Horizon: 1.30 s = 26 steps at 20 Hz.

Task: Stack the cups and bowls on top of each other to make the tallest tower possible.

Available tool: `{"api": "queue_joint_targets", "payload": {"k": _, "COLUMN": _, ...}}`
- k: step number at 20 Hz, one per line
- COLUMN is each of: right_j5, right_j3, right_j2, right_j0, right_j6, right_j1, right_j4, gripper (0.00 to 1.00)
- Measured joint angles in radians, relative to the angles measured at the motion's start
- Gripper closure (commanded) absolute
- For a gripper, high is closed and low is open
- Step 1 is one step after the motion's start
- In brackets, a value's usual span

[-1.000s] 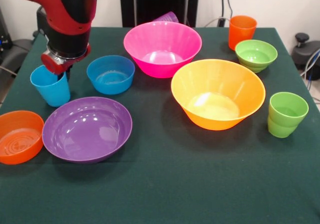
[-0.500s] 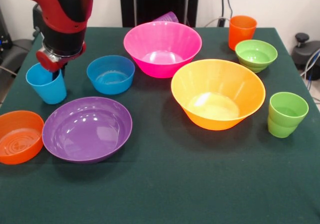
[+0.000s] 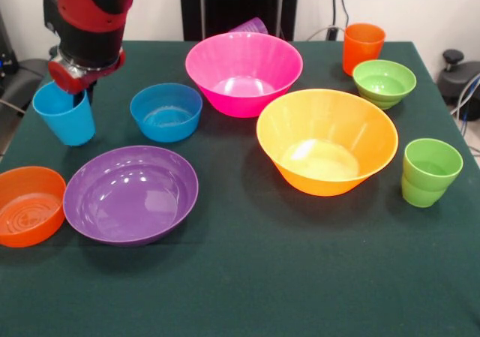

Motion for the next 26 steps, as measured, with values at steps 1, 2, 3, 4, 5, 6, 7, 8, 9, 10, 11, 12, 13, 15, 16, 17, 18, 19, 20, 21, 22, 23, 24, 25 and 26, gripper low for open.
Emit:
{"api": "queue_joint_targets", "payload": {"k": 1, "right_j5": 0.0, "right_j3": 0.008, "right_j2": 0.005, "right_j0": -0.004, "right_j6": 0.0, "right_j1": -0.009, "right_j4": 0.001, "gripper": 1.0}}
{"api": "queue_joint_targets", "payload": {"k": 2, "right_j5": 0.0, "right_j3": 0.032, "right_j2": 0.025, "right_j0": -0.019, "right_j6": 0.0, "right_j1": -0.033, "right_j4": 0.007, "gripper": 1.0}}
{"api": "queue_joint_targets", "payload": {"k": 3, "right_j5": 0.0, "right_j3": 0.046, "right_j2": 0.04, "right_j0": -0.03, "right_j6": 0.0, "right_j1": -0.047, "right_j4": 0.011, "gripper": 1.0}}
{"api": "queue_joint_targets", "payload": {"k": 4, "right_j5": 0.0, "right_j3": 0.058, "right_j2": 0.052, "right_j0": -0.039, "right_j6": 0.0, "right_j1": -0.058, "right_j4": 0.016, "gripper": 1.0}}
{"api": "queue_joint_targets", "payload": {"k": 5, "right_j5": 0.0, "right_j3": 0.069, "right_j2": 0.063, "right_j0": -0.047, "right_j6": 0.0, "right_j1": -0.068, "right_j4": 0.021, "gripper": 1.0}}
{"api": "queue_joint_targets", "payload": {"k": 6, "right_j5": 0.0, "right_j3": 0.087, "right_j2": 0.084, "right_j0": -0.061, "right_j6": 0.0, "right_j1": -0.085, "right_j4": 0.034, "gripper": 1.0}}
{"api": "queue_joint_targets", "payload": {"k": 7, "right_j5": 0.0, "right_j3": 0.097, "right_j2": 0.094, "right_j0": -0.067, "right_j6": 0.0, "right_j1": -0.095, "right_j4": 0.04, "gripper": 1.0}}
{"api": "queue_joint_targets", "payload": {"k": 8, "right_j5": 0.0, "right_j3": 0.1, "right_j2": 0.098, "right_j0": -0.068, "right_j6": 0.0, "right_j1": -0.098, "right_j4": 0.042, "gripper": 1.0}}
{"api": "queue_joint_targets", "payload": {"k": 9, "right_j5": 0.0, "right_j3": 0.106, "right_j2": 0.104, "right_j0": -0.069, "right_j6": 0.0, "right_j1": -0.105, "right_j4": 0.045, "gripper": 1.0}}
{"api": "queue_joint_targets", "payload": {"k": 10, "right_j5": 0.0, "right_j3": 0.115, "right_j2": 0.116, "right_j0": -0.067, "right_j6": 0.0, "right_j1": -0.119, "right_j4": 0.049, "gripper": 1.0}}
{"api": "queue_joint_targets", "payload": {"k": 11, "right_j5": 0.0, "right_j3": 0.116, "right_j2": 0.117, "right_j0": -0.067, "right_j6": 0.0, "right_j1": -0.12, "right_j4": 0.049, "gripper": 1.0}}
{"api": "queue_joint_targets", "payload": {"k": 12, "right_j5": 0.0, "right_j3": 0.12, "right_j2": 0.124, "right_j0": -0.064, "right_j6": 0.0, "right_j1": -0.127, "right_j4": 0.049, "gripper": 1.0}}
{"api": "queue_joint_targets", "payload": {"k": 13, "right_j5": 0.0, "right_j3": 0.122, "right_j2": 0.129, "right_j0": -0.063, "right_j6": 0.0, "right_j1": -0.132, "right_j4": 0.049, "gripper": 1.0}}
{"api": "queue_joint_targets", "payload": {"k": 15, "right_j5": 0.0, "right_j3": 0.128, "right_j2": 0.148, "right_j0": -0.064, "right_j6": 0.0, "right_j1": -0.142, "right_j4": 0.05, "gripper": 1.0}}
{"api": "queue_joint_targets", "payload": {"k": 16, "right_j5": 0.0, "right_j3": 0.133, "right_j2": 0.17, "right_j0": -0.069, "right_j6": 0.0, "right_j1": -0.148, "right_j4": 0.05, "gripper": 1.0}}
{"api": "queue_joint_targets", "payload": {"k": 17, "right_j5": 0.0, "right_j3": 0.136, "right_j2": 0.178, "right_j0": -0.071, "right_j6": 0.0, "right_j1": -0.15, "right_j4": 0.05, "gripper": 1.0}}
{"api": "queue_joint_targets", "payload": {"k": 18, "right_j5": 0.0, "right_j3": 0.138, "right_j2": 0.186, "right_j0": -0.073, "right_j6": 0.0, "right_j1": -0.152, "right_j4": 0.05, "gripper": 1.0}}
{"api": "queue_joint_targets", "payload": {"k": 19, "right_j5": 0.001, "right_j3": 0.147, "right_j2": 0.214, "right_j0": -0.084, "right_j6": -0.001, "right_j1": -0.157, "right_j4": 0.05, "gripper": 1.0}}
{"api": "queue_joint_targets", "payload": {"k": 20, "right_j5": 0.002, "right_j3": 0.153, "right_j2": 0.236, "right_j0": -0.094, "right_j6": -0.003, "right_j1": -0.159, "right_j4": 0.049, "gripper": 1.0}}
{"api": "queue_joint_targets", "payload": {"k": 21, "right_j5": 0.007, "right_j3": 0.16, "right_j2": 0.259, "right_j0": -0.104, "right_j6": -0.007, "right_j1": -0.159, "right_j4": 0.049, "gripper": 1.0}}
{"api": "queue_joint_targets", "payload": {"k": 22, "right_j5": 0.02, "right_j3": 0.169, "right_j2": 0.297, "right_j0": -0.121, "right_j6": -0.018, "right_j1": -0.157, "right_j4": 0.049, "gripper": 1.0}}
{"api": "queue_joint_targets", "payload": {"k": 23, "right_j5": 0.024, "right_j3": 0.171, "right_j2": 0.306, "right_j0": -0.125, "right_j6": -0.021, "right_j1": -0.156, "right_j4": 0.049, "gripper": 1.0}}
{"api": "queue_joint_targets", "payload": {"k": 24, "right_j5": 0.044, "right_j3": 0.178, "right_j2": 0.338, "right_j0": -0.138, "right_j6": -0.038, "right_j1": -0.154, "right_j4": 0.049, "gripper": 1.0}}
{"api": "queue_joint_targets", "payload": {"k": 25, "right_j5": 0.066, "right_j3": 0.186, "right_j2": 0.371, "right_j0": -0.151, "right_j6": -0.059, "right_j1": -0.153, "right_j4": 0.048, "gripper": 1.0}}
{"api": "queue_joint_targets", "payload": {"k": 26, "right_j5": 0.08, "right_j3": 0.191, "right_j2": 0.39, "right_j0": -0.16, "right_j6": -0.075, "right_j1": -0.152, "right_j4": 0.048, "gripper": 1.0}}
